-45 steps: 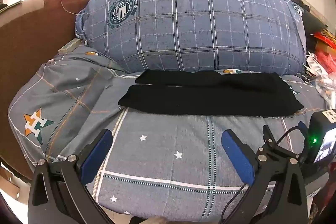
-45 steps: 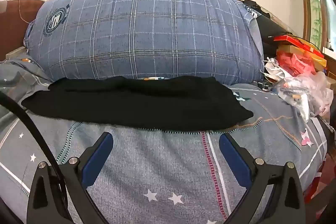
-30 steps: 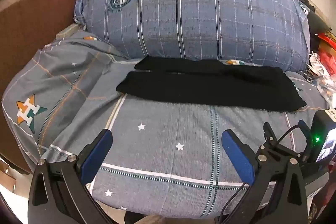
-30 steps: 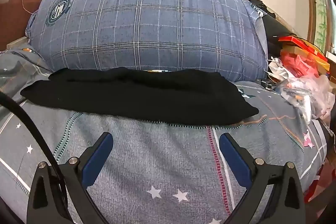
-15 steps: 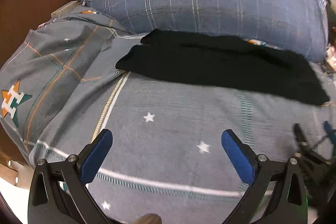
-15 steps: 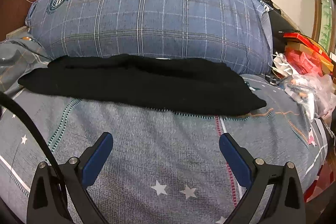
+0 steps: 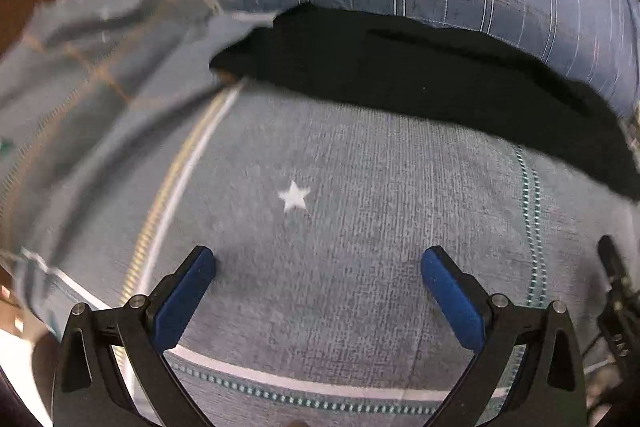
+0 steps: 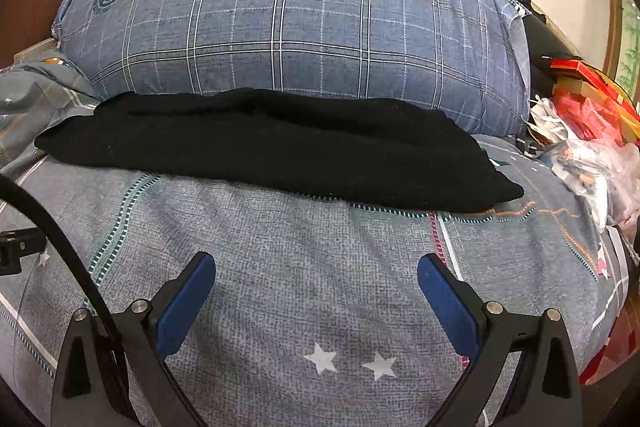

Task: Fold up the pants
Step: 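Move both grippers toward the black pants lying on the sheet, then close both grippers on the edge of the black pants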

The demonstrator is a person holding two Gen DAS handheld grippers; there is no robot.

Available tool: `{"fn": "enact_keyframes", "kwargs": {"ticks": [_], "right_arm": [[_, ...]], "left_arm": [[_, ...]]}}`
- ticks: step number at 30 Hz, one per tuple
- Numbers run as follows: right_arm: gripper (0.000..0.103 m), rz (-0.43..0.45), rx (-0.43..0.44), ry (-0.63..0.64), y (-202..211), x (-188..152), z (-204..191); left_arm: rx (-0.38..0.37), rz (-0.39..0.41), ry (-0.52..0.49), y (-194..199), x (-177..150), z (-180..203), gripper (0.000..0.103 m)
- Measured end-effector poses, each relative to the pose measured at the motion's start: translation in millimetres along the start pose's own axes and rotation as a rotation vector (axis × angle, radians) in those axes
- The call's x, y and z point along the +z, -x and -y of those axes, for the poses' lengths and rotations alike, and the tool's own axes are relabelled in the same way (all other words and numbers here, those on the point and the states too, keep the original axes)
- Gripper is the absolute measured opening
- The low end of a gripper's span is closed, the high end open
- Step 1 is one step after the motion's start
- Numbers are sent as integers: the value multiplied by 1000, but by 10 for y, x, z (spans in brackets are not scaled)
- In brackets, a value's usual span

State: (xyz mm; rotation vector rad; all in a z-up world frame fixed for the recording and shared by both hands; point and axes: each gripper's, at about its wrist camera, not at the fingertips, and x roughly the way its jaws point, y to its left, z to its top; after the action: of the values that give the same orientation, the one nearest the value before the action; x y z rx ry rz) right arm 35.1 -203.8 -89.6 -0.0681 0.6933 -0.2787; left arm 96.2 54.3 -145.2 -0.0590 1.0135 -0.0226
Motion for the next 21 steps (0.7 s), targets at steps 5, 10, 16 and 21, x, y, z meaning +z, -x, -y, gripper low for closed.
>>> {"fn": "enact_keyframes", "kwargs": {"ticks": [5,10,16,21], "right_arm": [[103,6,-6,0,14,-15,10],[102,25,16,-12,71,5,80],[102,-3,120,-132,137,361,544],[102,-76,150,-199,-205,882,1147]], "left_arm": [[-22,-35,-32,46,-38,15,102],[-192,-52,-17,321,77,-46,37],[-226,61,-66,720,663,-138,61],[-226,70,-79,570,1379,-264,64]]}}
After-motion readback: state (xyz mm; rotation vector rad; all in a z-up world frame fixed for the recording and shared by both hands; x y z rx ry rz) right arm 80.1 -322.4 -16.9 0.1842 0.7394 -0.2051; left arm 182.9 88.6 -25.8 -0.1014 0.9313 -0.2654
